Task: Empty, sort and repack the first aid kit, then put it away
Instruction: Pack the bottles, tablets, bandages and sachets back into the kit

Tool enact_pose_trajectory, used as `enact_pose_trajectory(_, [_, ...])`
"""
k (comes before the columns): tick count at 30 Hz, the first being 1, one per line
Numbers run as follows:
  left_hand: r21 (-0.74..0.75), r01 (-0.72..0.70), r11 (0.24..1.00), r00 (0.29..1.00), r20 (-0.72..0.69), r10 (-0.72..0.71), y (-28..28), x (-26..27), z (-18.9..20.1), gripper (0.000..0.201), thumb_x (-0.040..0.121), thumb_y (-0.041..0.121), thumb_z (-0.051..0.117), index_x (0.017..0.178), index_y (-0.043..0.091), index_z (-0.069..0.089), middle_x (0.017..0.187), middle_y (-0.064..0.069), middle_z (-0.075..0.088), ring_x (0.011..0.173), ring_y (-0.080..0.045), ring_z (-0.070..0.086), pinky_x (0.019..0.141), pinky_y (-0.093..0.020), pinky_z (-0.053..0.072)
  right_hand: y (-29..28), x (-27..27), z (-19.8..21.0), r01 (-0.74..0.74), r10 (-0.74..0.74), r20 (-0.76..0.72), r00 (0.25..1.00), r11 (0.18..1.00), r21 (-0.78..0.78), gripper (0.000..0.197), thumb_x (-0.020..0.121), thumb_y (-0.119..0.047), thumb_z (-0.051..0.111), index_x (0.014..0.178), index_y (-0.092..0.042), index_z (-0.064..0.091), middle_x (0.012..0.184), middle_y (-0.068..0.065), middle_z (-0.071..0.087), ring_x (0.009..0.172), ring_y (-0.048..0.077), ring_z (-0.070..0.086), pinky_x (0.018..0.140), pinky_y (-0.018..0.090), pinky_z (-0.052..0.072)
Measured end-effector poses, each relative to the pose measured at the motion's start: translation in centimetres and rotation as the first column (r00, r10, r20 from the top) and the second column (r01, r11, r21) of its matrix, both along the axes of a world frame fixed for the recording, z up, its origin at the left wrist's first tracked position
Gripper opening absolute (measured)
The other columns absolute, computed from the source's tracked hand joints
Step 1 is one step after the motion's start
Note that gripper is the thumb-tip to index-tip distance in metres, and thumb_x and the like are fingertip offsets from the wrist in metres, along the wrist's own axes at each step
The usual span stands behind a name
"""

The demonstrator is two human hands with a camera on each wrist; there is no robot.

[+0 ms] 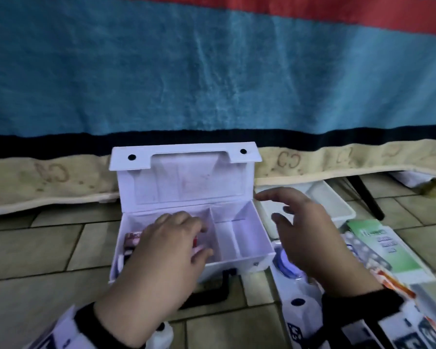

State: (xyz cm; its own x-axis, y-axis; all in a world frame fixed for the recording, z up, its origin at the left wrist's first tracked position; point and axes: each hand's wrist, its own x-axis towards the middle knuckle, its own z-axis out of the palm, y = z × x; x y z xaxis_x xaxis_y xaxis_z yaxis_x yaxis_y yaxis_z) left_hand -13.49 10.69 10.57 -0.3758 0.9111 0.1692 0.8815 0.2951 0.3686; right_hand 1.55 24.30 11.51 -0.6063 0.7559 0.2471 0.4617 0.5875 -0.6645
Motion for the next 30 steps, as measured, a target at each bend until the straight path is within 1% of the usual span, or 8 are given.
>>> enact_pose_trajectory(4, [-0.033, 0.189, 0.981, 0.981, -0.030, -0.190, 4.6, 4.7, -0.9, 0.037, 0.087, 0.045, 0.053, 0.121, 0.032, 0.052, 0.122, 0.011, 0.052, 0.120, -0.012, 0.042, 0.101, -0.029, 0.034, 2.7, 6.7, -0.7, 0.207, -0.207, -0.008, 0.978, 0.978, 0.014, 0.050, 0.084, 0.009, 0.050, 0.091, -0.040, 0.061, 0.105, -0.014, 0.065, 0.093, 0.008, 0.062, 0.078, 0.013, 0.041])
enact_pose_trajectory(11, [-0.297, 0.295, 0.908, 0.901, -0.231, -0.368, 12.1, 10.8, -3.5, 0.037, 0.085, 0.036, 0.056, 0.117, 0.018, 0.050, 0.120, -0.003, 0.051, 0.116, -0.024, 0.042, 0.093, -0.033, 0.031, 4.5, 13.5, -2.7, 0.267, -0.266, 0.029, 0.963, 0.964, -0.019, 0.038, 0.081, 0.005, 0.059, 0.090, -0.031, 0.066, 0.092, -0.020, 0.065, 0.083, -0.011, 0.055, 0.074, 0.000, 0.039])
enact_pose_trajectory(15, [-0.419, 0.193, 0.887, 0.886, -0.314, -0.341, 13.8, 12.4, -4.9, 0.034, 0.087, 0.027, 0.054, 0.118, 0.016, 0.047, 0.119, -0.006, 0.053, 0.114, -0.028, 0.047, 0.094, -0.035, 0.029, 4.7, 14.3, -3.3, 0.228, -0.226, 0.084, 0.970, 0.974, -0.012, 0.031, 0.080, 0.000, 0.062, 0.087, -0.030, 0.068, 0.081, -0.020, 0.063, 0.076, -0.011, 0.056, 0.067, -0.003, 0.037])
enact_pose_trajectory(20, [-0.415, 0.128, 0.901, 0.925, -0.277, -0.259, 13.8, 13.1, -5.3, 0.029, 0.086, 0.018, 0.051, 0.115, 0.021, 0.049, 0.117, -0.003, 0.053, 0.114, -0.025, 0.048, 0.092, -0.033, 0.028, 3.5, 12.3, -3.9, 0.066, -0.083, 0.323, 0.943, 0.996, 0.063, 0.019, 0.083, -0.021, 0.053, 0.094, -0.024, 0.069, 0.092, -0.002, 0.070, 0.088, 0.014, 0.064, 0.074, 0.024, 0.047])
enact_pose_trajectory(25, [-0.317, 0.105, 0.943, 0.969, -0.180, -0.168, 12.5, 11.8, -3.6, 0.022, 0.079, 0.025, 0.056, 0.100, 0.025, 0.050, 0.109, 0.003, 0.052, 0.107, -0.020, 0.051, 0.080, -0.029, 0.026, 2.3, 9.3, -4.8, -0.021, -0.086, 0.553, 0.828, 0.983, 0.185, 0.020, 0.090, -0.015, 0.046, 0.099, -0.016, 0.065, 0.099, 0.009, 0.066, 0.096, 0.027, 0.065, 0.066, 0.030, 0.042])
enact_pose_trajectory(26, [-0.295, 0.106, 0.950, 0.979, -0.138, -0.152, 12.3, 11.4, -3.2, 0.026, 0.078, 0.029, 0.058, 0.103, 0.024, 0.052, 0.107, 0.004, 0.052, 0.106, -0.020, 0.053, 0.082, -0.029, 0.030, 1.8, 8.8, -4.5, -0.023, -0.098, 0.587, 0.804, 0.981, 0.194, 0.014, 0.085, -0.015, 0.056, 0.094, -0.012, 0.067, 0.094, 0.011, 0.066, 0.089, 0.028, 0.068, 0.063, 0.031, 0.047])
enact_pose_trajectory(28, [-0.236, 0.119, 0.965, 0.991, -0.034, -0.131, 11.8, 10.9, -2.5, 0.028, 0.075, 0.032, 0.062, 0.101, 0.024, 0.055, 0.102, 0.005, 0.053, 0.100, -0.020, 0.055, 0.085, -0.030, 0.041, 1.0, 8.1, -4.0, -0.030, -0.089, 0.620, 0.780, 0.983, 0.180, 0.024, 0.043, -0.015, 0.084, 0.056, -0.006, 0.066, 0.056, 0.012, 0.062, 0.048, 0.026, 0.065, 0.042, 0.025, 0.046])
enact_pose_trajectory(30, [-0.160, 0.127, 0.979, 0.992, 0.040, -0.122, 11.2, 10.6, -1.8, 0.025, 0.073, 0.031, 0.064, 0.095, 0.022, 0.057, 0.097, 0.004, 0.054, 0.096, -0.021, 0.056, 0.084, -0.034, 0.047, 1.1, 7.7, -5.5, -0.079, -0.039, 0.592, 0.805, 0.982, 0.172, 0.038, 0.011, -0.009, 0.083, 0.030, -0.006, 0.050, 0.031, 0.007, 0.046, 0.024, 0.020, 0.048, 0.033, 0.018, 0.038])
